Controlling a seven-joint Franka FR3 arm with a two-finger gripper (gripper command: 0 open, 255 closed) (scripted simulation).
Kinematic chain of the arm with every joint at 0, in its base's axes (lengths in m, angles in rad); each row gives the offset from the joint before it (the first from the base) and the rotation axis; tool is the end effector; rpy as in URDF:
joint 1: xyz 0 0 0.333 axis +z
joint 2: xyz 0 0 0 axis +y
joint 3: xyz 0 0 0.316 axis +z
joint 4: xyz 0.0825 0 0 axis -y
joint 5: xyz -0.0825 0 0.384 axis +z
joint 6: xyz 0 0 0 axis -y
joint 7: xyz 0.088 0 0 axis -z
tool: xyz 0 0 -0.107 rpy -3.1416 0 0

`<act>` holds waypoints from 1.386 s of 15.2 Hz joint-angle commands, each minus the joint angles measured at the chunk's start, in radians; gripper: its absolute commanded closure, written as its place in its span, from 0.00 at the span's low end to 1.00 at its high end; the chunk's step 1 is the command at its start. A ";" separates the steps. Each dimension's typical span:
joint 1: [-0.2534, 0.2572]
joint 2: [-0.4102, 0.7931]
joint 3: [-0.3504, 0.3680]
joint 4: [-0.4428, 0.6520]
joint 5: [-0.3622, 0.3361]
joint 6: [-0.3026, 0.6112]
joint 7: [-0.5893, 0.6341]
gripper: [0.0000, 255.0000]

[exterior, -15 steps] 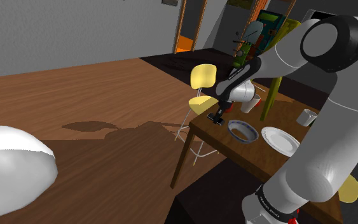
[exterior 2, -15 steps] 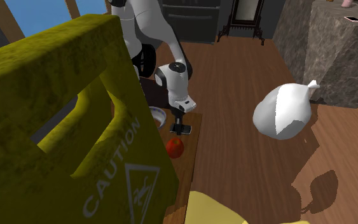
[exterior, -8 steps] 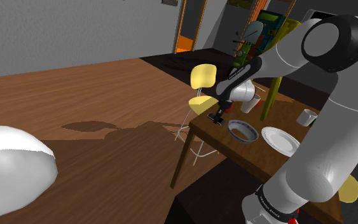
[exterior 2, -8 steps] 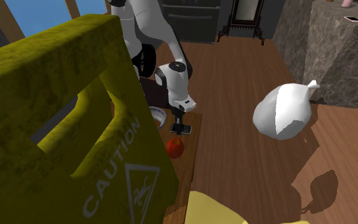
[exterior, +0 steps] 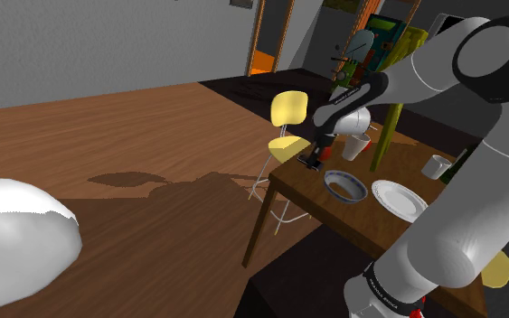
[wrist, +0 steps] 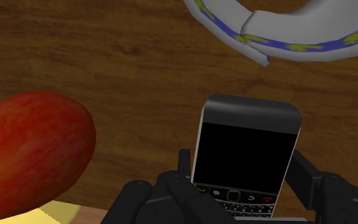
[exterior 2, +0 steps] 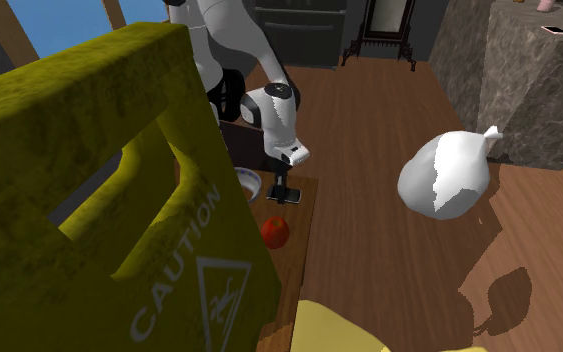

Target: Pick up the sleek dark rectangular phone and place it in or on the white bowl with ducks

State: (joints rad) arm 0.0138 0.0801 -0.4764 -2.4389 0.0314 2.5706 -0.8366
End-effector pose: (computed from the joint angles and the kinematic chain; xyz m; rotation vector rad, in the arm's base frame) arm 0.4398 -0.2214 0.2796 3.0418 0.5386 0.0574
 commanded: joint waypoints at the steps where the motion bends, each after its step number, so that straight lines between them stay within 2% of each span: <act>1: 0.004 -0.029 -0.004 0.006 -0.025 -0.031 0.019 1.00; 15: 0.002 -0.176 -0.001 0.062 -0.122 -0.221 0.087 1.00; 21: -0.082 -0.393 -0.026 -0.130 -0.260 -0.228 0.088 1.00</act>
State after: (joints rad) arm -0.0498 -0.2691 -0.5002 -2.5341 -0.2011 2.3484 -0.7502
